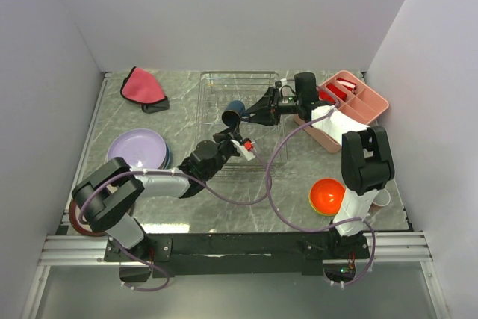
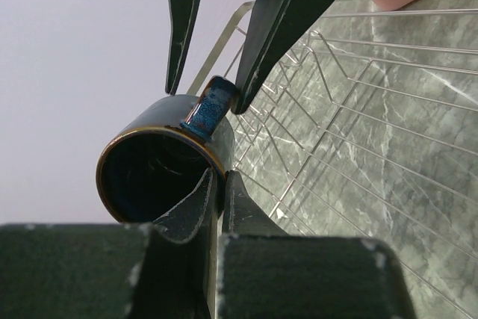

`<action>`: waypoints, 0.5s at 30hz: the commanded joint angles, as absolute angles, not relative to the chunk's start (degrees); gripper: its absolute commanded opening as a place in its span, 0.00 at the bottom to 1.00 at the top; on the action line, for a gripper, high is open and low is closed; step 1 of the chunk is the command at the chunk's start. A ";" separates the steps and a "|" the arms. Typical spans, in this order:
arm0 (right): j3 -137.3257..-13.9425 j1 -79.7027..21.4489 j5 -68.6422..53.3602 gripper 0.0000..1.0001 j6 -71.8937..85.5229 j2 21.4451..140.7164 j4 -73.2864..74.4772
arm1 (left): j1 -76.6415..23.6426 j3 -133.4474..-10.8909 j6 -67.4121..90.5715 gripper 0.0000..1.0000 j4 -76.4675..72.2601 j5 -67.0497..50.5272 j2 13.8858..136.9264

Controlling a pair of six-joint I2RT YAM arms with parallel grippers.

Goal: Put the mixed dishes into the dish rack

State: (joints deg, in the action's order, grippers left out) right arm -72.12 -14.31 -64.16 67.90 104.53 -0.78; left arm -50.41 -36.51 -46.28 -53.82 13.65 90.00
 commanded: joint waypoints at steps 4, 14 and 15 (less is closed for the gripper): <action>-75.50 -15.12 -66.18 0.42 68.64 106.08 -2.90 | -51.59 -39.99 -45.97 0.01 -59.50 13.27 90.53; -77.16 -14.15 -66.09 0.00 67.15 106.61 -5.44 | -51.68 -41.48 -45.53 0.01 -56.61 17.46 90.97; -77.95 -13.80 -66.35 0.00 66.97 106.96 -6.23 | -51.51 -42.35 -44.57 0.15 -55.47 19.14 90.97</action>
